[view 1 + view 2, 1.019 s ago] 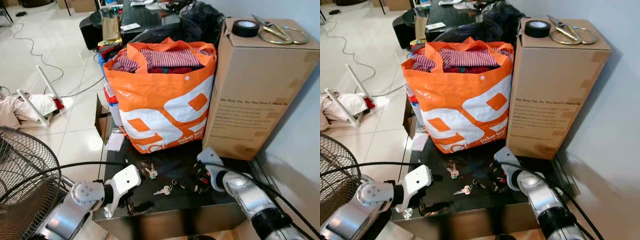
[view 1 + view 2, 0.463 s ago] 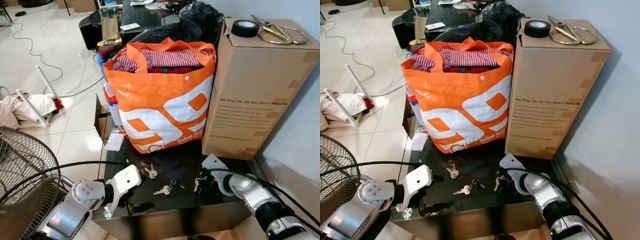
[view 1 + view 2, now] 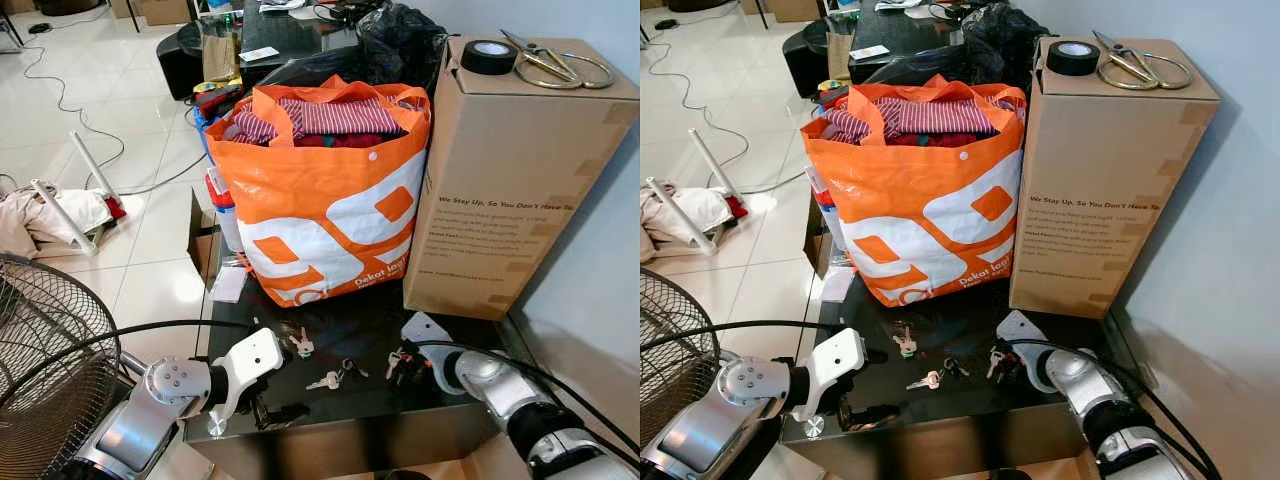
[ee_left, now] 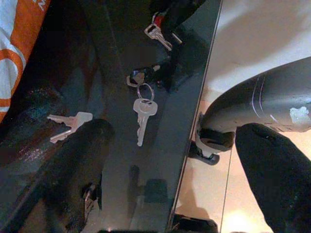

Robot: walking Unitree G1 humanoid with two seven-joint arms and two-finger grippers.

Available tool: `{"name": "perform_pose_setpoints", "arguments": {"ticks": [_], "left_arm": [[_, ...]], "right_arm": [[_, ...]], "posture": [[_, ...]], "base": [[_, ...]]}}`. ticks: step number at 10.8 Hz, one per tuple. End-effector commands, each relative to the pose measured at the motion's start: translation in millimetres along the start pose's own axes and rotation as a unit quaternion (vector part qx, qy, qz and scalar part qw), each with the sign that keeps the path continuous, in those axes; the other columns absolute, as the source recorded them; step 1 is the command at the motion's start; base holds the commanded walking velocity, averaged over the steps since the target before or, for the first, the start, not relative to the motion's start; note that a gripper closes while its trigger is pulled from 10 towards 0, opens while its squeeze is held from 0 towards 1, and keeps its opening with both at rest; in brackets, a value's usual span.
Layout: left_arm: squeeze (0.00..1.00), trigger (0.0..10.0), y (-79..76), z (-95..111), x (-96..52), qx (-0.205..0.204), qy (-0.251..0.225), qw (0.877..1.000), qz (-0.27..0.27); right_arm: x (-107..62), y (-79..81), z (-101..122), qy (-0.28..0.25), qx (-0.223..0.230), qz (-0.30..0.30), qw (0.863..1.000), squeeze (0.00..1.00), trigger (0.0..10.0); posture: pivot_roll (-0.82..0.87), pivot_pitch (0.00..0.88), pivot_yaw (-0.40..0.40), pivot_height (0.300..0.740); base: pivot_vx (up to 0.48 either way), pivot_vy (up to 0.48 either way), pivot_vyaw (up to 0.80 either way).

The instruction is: Hang keys on a hook

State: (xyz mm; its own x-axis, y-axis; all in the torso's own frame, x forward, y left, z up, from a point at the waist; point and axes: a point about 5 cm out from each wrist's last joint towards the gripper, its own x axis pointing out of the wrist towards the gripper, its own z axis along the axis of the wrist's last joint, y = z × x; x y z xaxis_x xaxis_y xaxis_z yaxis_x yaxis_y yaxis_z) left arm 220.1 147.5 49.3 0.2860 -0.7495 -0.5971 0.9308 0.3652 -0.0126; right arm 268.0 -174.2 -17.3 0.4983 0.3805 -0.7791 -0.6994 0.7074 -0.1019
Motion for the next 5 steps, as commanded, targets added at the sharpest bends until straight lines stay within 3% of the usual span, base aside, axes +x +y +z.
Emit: {"name": "perform_pose_setpoints", "arguments": {"ticks": [1, 5], "left_arm": [[0.0, 10.0, 0.6, -0.4, -0.1, 0.005, 0.004, 1.0, -0.005], [0.0, 10.0, 3.4, 1.6, 0.4, 0.009, 0.003, 1.0, -0.005]], "right_arm": [[0.5, -1.1, 0.9, 0.003, -0.002, -0.002, 1.0, 0.0, 0.0], [-0.4, -3.7, -0.3, 0.002, -0.005, -0.003, 1.0, 0.0, 0.0]], "posture": [[-0.18, 0.0, 0.059, 0.74], [-0.18, 0.0, 0.067, 0.74]], "base": [[0.0, 0.0, 0.0], [0.0, 0.0, 0.0]]}}
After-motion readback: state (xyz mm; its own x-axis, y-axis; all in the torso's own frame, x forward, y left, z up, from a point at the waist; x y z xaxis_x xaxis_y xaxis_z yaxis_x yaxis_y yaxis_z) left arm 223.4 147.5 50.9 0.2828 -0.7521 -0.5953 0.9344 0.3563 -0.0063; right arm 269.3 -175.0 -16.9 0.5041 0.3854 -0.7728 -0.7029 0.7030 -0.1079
